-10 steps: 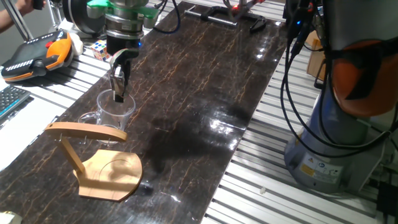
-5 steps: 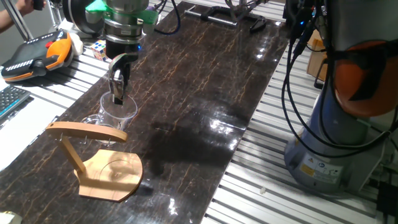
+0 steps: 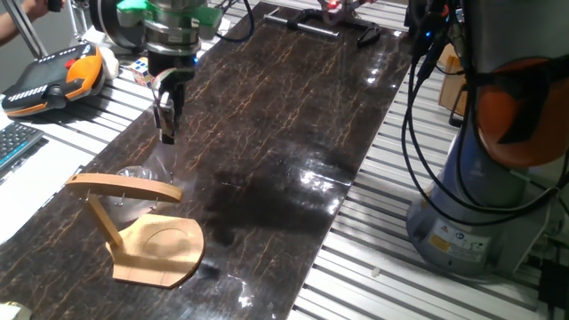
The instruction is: Put the cup on the cup rack
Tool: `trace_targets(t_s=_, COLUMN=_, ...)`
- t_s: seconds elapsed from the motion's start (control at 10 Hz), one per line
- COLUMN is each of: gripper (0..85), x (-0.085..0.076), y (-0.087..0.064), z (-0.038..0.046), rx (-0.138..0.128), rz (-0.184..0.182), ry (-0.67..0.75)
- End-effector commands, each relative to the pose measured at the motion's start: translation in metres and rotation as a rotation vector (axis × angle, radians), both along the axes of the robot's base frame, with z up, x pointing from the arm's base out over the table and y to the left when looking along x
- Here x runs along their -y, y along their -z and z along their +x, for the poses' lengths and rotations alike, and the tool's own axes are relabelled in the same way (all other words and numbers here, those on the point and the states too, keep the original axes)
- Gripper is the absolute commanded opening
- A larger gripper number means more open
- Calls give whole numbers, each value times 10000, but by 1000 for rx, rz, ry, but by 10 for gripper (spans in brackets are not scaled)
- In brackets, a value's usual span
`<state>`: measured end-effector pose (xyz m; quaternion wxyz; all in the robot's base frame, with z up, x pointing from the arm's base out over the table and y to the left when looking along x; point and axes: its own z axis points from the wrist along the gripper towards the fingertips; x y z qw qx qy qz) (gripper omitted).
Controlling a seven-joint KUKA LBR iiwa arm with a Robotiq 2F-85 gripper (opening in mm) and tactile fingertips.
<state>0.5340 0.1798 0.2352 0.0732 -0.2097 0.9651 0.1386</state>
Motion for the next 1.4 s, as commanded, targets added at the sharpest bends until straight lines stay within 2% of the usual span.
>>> trace_targets(t_s=0.0, gripper=317, x=21, y=-34, z=27, rx=-8, rz=-6, ry=-3)
trace_targets(t_s=0.3, gripper=287, x=-36, y=-85, z=84, rx=-21, rz=-27, ry=24)
trace_targets(t_s=0.5, gripper=243, x=7, y=-131, z=119, rx=-12, rz=-66, ry=34)
trace_targets(t_s=0.6, gripper=177, x=84, y=-176, z=146, rx=-24, rz=-90, ry=27)
trace_targets(t_s=0.8, gripper=17, x=246, y=-255, z=188, rx=-52, rz=-113, ry=16)
trace_targets(t_s=1.1, gripper=10, x=399, y=-317, z=187, rx=-52, rz=-164, ry=19)
trace_targets(t_s=1.3, gripper=10, x=454, y=-317, z=165, rx=-58, rz=-164, ry=13)
